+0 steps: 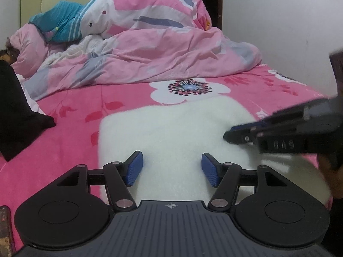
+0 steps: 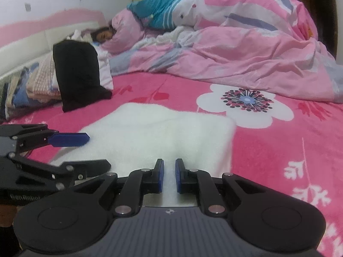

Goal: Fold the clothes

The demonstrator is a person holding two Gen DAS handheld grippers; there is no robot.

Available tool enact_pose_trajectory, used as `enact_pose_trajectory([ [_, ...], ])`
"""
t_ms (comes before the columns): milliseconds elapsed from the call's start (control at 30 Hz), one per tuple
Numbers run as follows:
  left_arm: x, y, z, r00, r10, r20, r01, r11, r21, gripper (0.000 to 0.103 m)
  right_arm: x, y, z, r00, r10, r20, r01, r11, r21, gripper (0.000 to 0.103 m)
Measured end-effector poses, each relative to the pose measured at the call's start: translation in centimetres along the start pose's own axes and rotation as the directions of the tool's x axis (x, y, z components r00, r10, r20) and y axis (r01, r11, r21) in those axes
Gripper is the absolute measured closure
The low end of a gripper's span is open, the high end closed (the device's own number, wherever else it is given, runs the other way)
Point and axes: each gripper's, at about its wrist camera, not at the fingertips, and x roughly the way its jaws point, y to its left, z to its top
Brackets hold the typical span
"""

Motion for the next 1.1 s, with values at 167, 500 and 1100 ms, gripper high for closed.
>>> enact_pose_trajectory([
  [167,0.0,-0.1,-0.1,1.000,0.004,0.005,-0.004,1.000,-0.007,0.041,-0.4,0.2,2.6,0.998,-0.032,0.046,0.034,0.999,-0.038,0.090],
  [500,-0.1,0.2,0.6,1.000,-0.012,-0.007,0.011,1.000,-0.018,0.042,3.2,-1.2,0.0,0.999,-0.043,0.002,0.043,0.998,-0.038,0.090],
  [1100,1.7,0.4,1.3,1.000,-0.009,-0.023,0.008,0.999,-0.042,0.039,2.7,-2.0,2.6,0.998,-0.045,0.040,0.046,0.998,-0.031,0.089],
])
